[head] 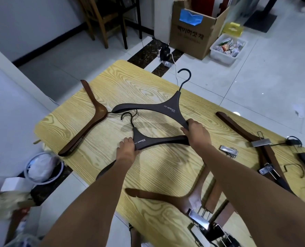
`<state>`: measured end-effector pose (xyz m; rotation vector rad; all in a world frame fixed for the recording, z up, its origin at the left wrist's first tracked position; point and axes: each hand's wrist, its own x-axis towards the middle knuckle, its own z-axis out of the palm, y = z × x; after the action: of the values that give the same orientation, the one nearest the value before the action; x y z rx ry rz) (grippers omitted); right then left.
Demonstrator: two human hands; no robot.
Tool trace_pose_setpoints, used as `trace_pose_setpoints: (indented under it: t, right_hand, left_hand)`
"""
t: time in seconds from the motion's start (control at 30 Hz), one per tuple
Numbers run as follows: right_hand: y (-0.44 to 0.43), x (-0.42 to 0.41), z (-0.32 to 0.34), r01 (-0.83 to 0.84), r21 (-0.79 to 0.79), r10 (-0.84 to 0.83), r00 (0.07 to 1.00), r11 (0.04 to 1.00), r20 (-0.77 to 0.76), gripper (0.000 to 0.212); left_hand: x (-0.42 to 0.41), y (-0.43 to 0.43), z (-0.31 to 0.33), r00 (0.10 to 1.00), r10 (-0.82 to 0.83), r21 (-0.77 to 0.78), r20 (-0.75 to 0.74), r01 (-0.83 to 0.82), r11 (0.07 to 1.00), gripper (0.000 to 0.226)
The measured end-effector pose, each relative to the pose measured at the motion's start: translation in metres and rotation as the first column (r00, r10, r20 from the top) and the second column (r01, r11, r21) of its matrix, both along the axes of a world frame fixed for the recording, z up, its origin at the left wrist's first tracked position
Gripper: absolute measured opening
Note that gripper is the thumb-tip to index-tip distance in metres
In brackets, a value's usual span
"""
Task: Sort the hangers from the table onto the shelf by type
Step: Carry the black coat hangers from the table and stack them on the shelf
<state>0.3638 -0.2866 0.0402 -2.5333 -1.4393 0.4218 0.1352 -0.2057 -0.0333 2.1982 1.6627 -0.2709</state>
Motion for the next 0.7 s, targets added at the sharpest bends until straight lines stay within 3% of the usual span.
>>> trace_pose_setpoints:
  t: [0.4, 0.7]
  right_hand:
    - [0.012, 0.001, 0.021, -0.176, -0.175, 0.202, 0.969, 0.969, 0.144, 0.033]
    - [0.025, -0.013, 0.079, -0.233, -0.018, 0.234, 0.966, 0.972, 0.114, 0.035]
  left_hand:
    - [0.000, 0.007, 0.035, 0.997, -0.058, 0.082, 0.054, 0.053, 0.995, 0.052]
    - [-0.021, 0.006, 0.093, 0.998, -0.047, 0.145, 0.050, 0.039, 0.989, 0.058]
